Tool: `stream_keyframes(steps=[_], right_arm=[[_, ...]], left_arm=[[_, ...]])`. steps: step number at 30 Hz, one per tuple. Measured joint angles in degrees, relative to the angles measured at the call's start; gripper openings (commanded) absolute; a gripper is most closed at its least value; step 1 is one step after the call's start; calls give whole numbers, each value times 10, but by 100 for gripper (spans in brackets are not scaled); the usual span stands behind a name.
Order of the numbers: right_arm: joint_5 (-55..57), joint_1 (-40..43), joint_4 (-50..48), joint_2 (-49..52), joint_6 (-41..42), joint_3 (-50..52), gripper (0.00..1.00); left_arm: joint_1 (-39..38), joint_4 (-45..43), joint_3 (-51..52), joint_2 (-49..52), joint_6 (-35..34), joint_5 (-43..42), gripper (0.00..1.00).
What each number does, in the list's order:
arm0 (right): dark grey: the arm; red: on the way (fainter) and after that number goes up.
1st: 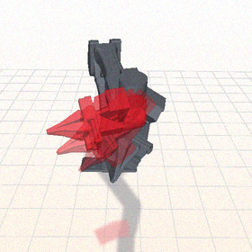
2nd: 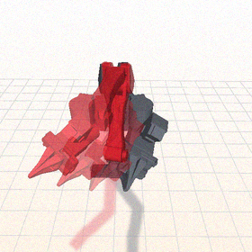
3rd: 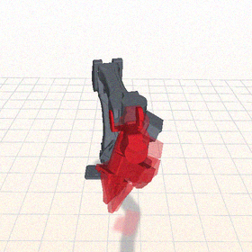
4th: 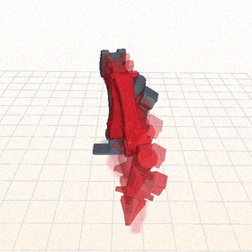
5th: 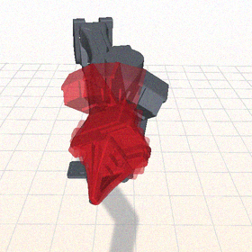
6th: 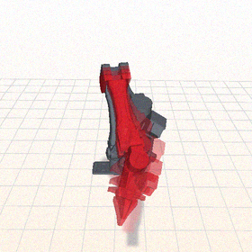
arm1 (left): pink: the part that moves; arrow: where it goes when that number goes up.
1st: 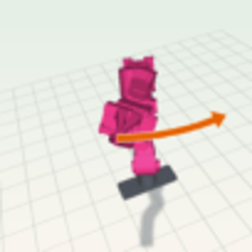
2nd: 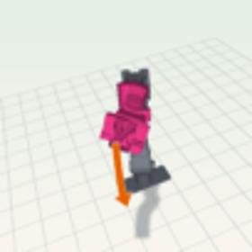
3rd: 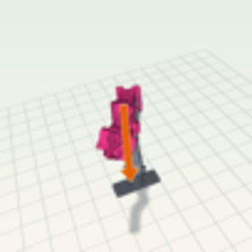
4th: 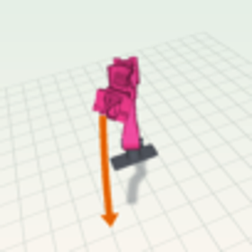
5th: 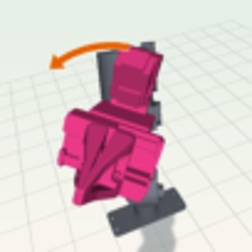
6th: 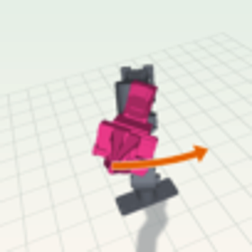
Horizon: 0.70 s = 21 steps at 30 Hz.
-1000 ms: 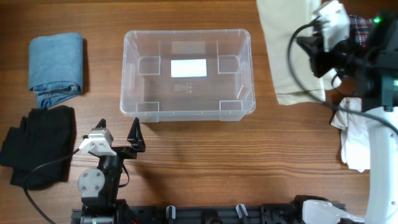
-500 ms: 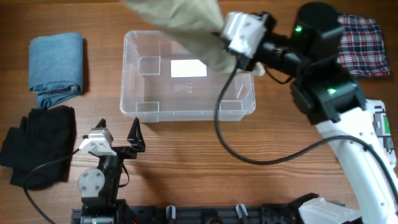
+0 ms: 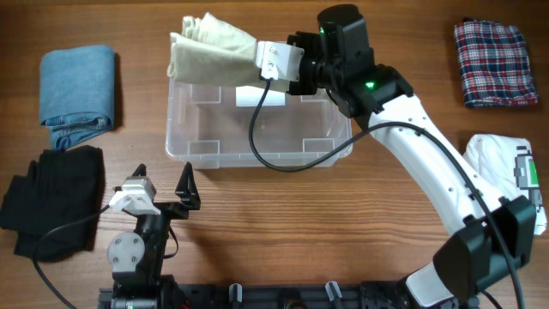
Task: Pack container
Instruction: 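Lift the cream cloth and carry it left over the container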
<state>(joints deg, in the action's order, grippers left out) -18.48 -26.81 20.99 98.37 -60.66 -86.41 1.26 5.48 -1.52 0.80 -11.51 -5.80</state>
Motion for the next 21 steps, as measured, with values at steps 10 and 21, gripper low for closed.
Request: stream_keyframes(steps=[10, 21], right_arm=[[40, 0, 0, 37, -96, 0, 4], [40, 0, -46, 112, -111, 0, 4]], left_arm=[[0, 0, 0, 0, 0, 0, 100], [0, 0, 0, 0, 0, 0, 100]])
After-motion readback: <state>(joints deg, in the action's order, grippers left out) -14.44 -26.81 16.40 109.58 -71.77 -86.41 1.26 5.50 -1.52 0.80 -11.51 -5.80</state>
